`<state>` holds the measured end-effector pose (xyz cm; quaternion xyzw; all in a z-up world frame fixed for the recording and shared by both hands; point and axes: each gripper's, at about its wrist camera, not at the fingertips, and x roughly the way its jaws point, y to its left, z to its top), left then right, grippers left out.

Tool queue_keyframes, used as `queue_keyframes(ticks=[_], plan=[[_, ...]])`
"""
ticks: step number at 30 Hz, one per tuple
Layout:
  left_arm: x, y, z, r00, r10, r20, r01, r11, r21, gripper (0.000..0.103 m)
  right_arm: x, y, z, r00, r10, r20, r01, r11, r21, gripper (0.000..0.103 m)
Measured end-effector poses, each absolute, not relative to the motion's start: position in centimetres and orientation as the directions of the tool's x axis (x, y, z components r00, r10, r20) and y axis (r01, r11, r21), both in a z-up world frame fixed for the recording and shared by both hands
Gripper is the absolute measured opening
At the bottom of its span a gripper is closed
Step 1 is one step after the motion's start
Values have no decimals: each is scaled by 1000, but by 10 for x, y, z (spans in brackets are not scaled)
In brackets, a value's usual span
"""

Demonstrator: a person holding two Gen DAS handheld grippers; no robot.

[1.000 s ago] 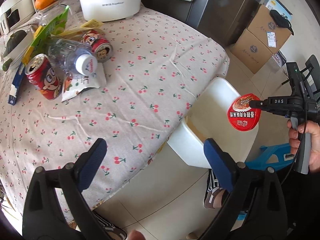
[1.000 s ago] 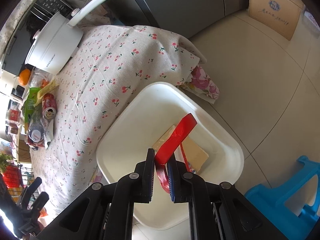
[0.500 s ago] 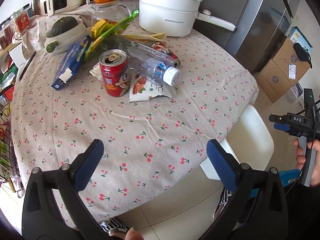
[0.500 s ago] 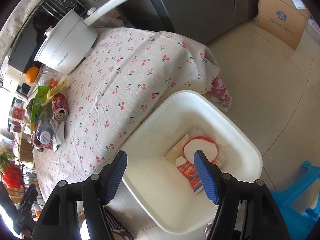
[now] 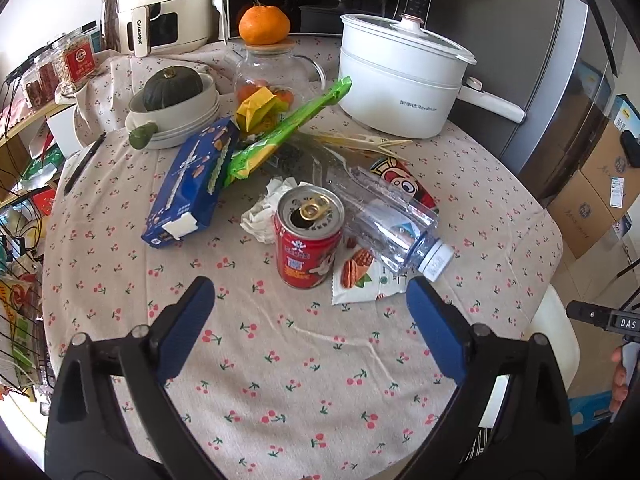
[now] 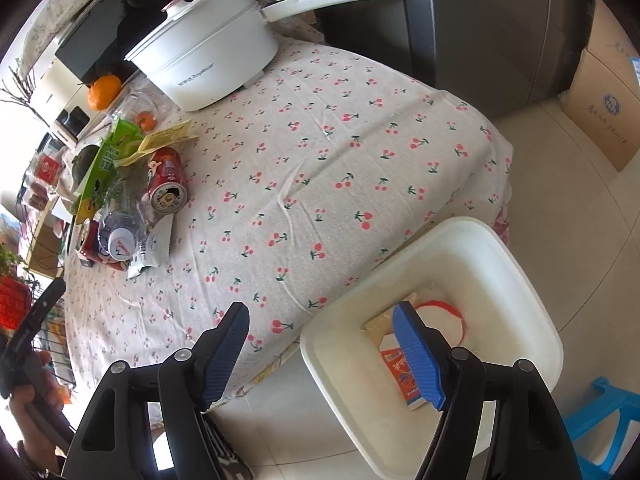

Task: Collect trash
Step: 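Grasp the red can with the left tool, then grasp the clear water bottle with the right tool while the left holds the can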

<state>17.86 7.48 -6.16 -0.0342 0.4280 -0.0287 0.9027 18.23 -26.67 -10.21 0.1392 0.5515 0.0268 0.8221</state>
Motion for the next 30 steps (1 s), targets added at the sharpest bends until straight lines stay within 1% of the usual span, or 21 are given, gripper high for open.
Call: queue_keyframes(ticks=[4, 8, 12, 15, 18, 23, 30], plan=[[196, 70, -70, 659, -68, -749, 30, 997, -65, 86, 192, -246, -99, 391, 215, -895, 74, 962, 264, 77], [213, 70, -79, 663, -78, -744, 34, 997, -75, 80, 201, -228, -96, 390, 223, -893, 39, 965, 258, 77], [227, 70, -88, 643, -73, -763, 12, 996, -85, 67, 206, -216, -96, 387, 234, -892, 19, 965, 261, 77], [232, 67, -92, 635, -75, -769, 10, 996, -88, 63, 210, -211, -97, 384, 236, -893, 10, 966, 260, 77], [234, 64, -94, 633, -63, -772, 6, 997, -77, 56, 213, -208, -97, 382, 245, -891, 7, 963, 268, 77], [231, 71, -91, 617, -79, -783, -10, 994, -108, 55, 216, -197, -91, 395, 282, -874, -12, 953, 302, 77], [205, 89, -69, 630, -101, -770, -18, 989, -144, 55, 228, -163, -89, 401, 440, -803, -68, 889, 453, 77]])
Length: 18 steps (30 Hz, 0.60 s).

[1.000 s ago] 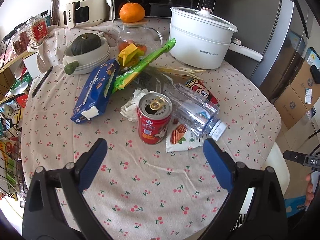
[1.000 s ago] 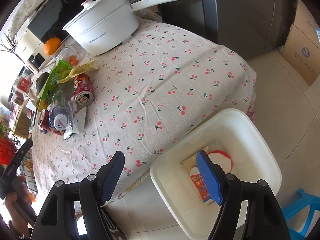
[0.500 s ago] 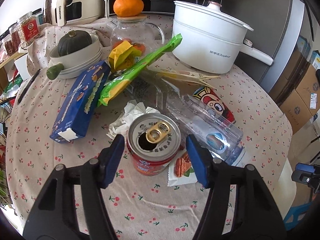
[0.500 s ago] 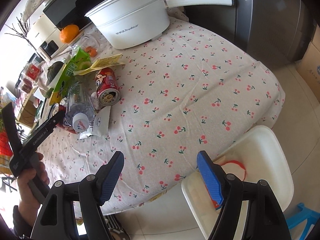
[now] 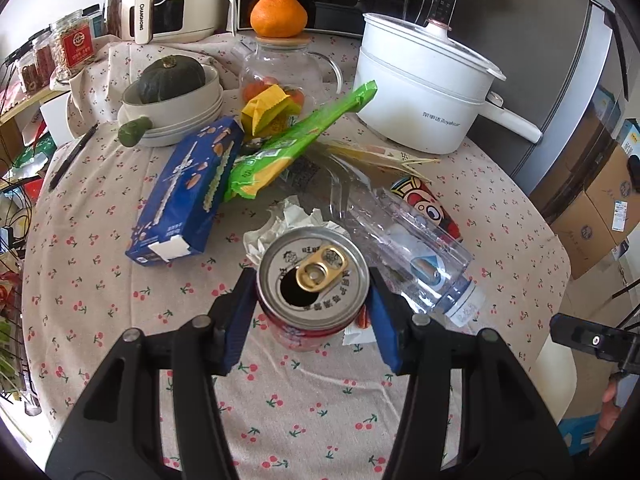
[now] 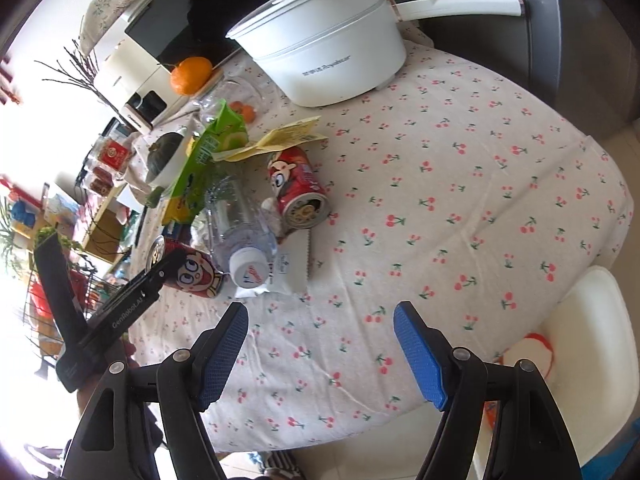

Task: Collect trash
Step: 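Grasp the clear water bottle with the right tool while the left holds the can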

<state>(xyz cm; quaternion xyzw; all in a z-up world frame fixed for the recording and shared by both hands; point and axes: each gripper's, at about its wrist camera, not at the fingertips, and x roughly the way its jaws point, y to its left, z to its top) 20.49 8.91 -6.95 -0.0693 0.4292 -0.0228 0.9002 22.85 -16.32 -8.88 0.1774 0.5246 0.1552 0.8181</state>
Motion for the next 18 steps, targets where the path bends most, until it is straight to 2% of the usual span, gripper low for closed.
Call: queue_keyframes(ticks=[5, 13, 17, 18], plan=[[180, 104, -55, 641, -114, -759, -10, 988, -157, 55, 240, -139, -97, 392, 511, -765, -97, 850, 518, 74], [150, 123, -51, 631, -104, -768, -11, 990, -143, 55, 257, -111, -111, 403, 572, -714, -136, 809, 571, 52], [142, 132, -51, 627, -111, -771, -16, 988, -156, 55, 263, -103, -121, 404, 587, -702, -147, 799, 584, 46], [140, 133, -51, 627, -112, -771, -15, 988, -156, 55, 263, -102, -123, 403, 593, -697, -150, 794, 589, 40]])
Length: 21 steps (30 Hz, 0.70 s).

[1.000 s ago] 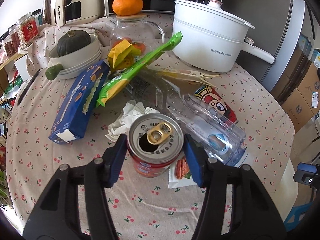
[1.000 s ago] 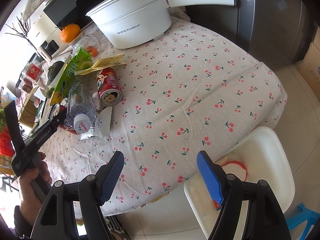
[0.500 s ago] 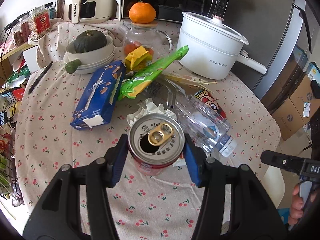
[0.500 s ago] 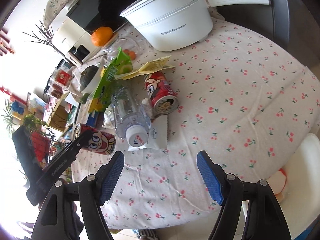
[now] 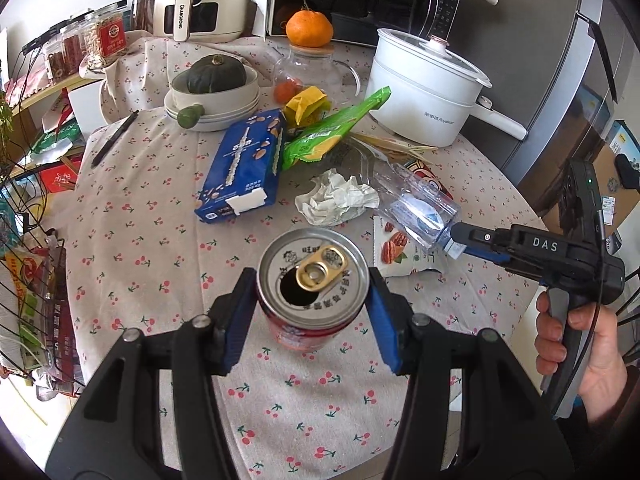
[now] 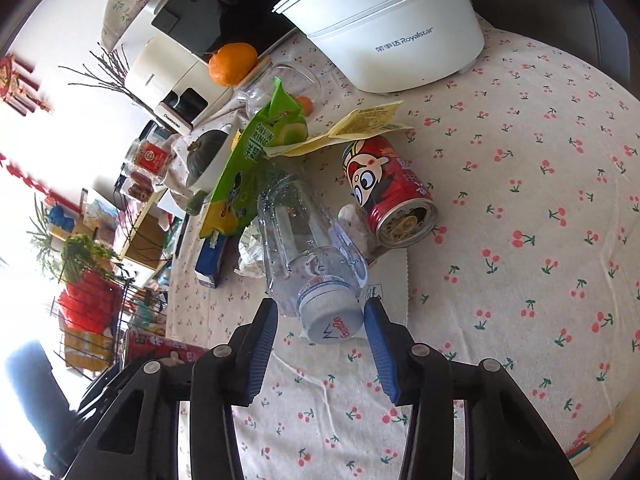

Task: Collect trash
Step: 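Grasp the clear water bottle with the right tool while the left holds the can, then carry both to the white bin, right releases the bottle while left releases the can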

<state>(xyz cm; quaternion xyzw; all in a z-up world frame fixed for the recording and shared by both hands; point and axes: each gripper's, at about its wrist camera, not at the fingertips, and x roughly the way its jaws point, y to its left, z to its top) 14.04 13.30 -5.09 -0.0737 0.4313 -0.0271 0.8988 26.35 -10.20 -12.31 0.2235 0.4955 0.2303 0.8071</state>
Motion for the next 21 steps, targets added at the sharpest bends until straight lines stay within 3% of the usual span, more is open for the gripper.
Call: queue_keyframes(ticks=[1, 4, 21], plan=[[140, 134, -51, 628, -112, -770, -14, 988, -155, 55, 264, -101, -124, 400, 601, -692, -156, 789, 594, 35], [136, 135, -49, 633, -115, -766, -10, 988, -157, 55, 261, -100, -119, 419, 613, -670, -187, 780, 598, 33], [129, 130, -35, 665, -142, -733, 5, 983, -186, 55, 210, -116, -11, 621, 635, -460, -348, 748, 565, 32]])
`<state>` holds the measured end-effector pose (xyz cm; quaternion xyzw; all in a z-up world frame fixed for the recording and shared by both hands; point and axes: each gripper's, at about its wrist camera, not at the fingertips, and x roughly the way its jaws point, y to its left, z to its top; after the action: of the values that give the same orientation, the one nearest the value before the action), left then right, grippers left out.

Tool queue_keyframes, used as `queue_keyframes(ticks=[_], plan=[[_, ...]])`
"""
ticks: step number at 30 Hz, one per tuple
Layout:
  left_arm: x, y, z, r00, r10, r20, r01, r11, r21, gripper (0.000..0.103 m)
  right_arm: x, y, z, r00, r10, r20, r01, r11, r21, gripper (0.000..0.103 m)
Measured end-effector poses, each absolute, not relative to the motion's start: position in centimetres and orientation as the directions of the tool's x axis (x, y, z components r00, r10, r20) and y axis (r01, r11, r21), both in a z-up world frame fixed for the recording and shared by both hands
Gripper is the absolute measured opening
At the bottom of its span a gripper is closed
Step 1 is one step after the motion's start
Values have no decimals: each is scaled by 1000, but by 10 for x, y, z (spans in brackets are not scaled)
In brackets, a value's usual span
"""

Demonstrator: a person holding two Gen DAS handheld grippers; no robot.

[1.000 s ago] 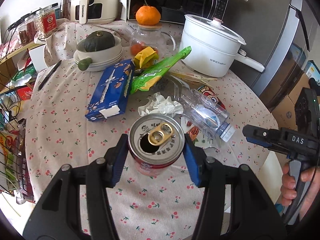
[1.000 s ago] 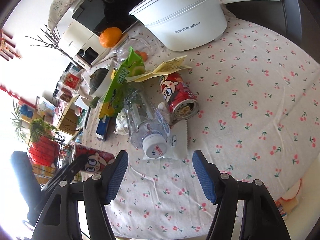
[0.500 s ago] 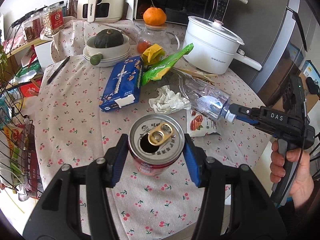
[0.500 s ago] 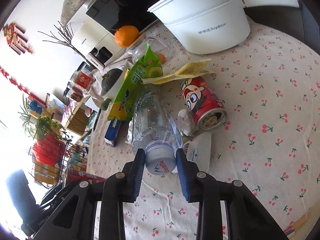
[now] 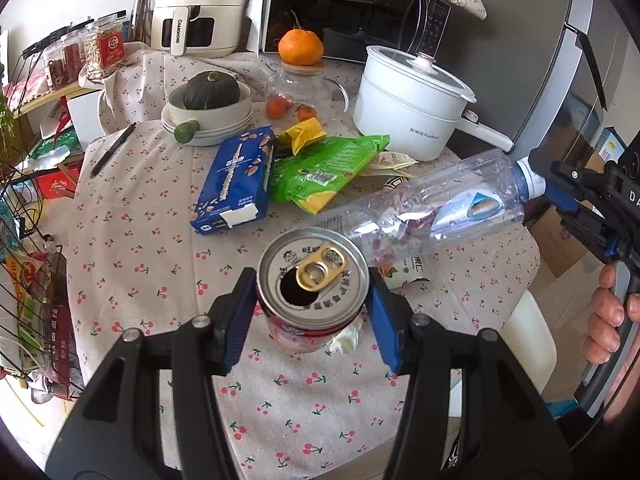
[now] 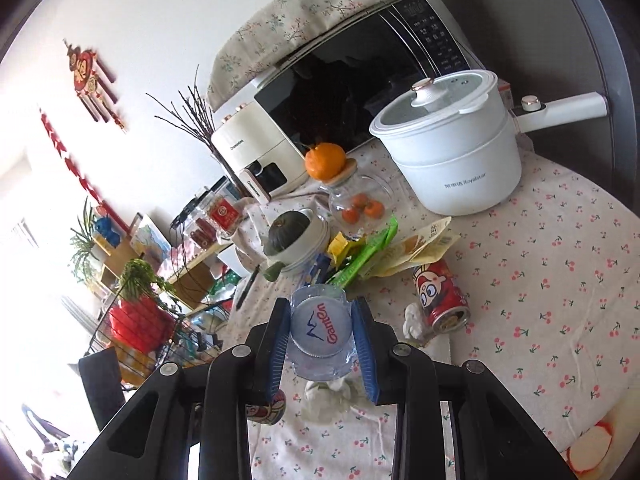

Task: Collect trash
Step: 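Carry both to the white bin, right releases the bottle while left releases the can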

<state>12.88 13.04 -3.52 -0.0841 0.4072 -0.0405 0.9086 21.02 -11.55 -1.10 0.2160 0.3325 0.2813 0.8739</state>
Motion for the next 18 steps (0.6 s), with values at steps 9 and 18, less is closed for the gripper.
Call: queue_keyframes(ticks=[9, 18], plan=[[121, 126, -20, 693, -171, -700, 26, 977, -212, 55, 189, -129, 17, 655, 620, -432, -385, 765, 516, 32], [120, 94, -12, 694, -231, -682, 106, 970, -221, 55, 163, -191, 45, 735, 548, -400, -348, 811, 471, 32]])
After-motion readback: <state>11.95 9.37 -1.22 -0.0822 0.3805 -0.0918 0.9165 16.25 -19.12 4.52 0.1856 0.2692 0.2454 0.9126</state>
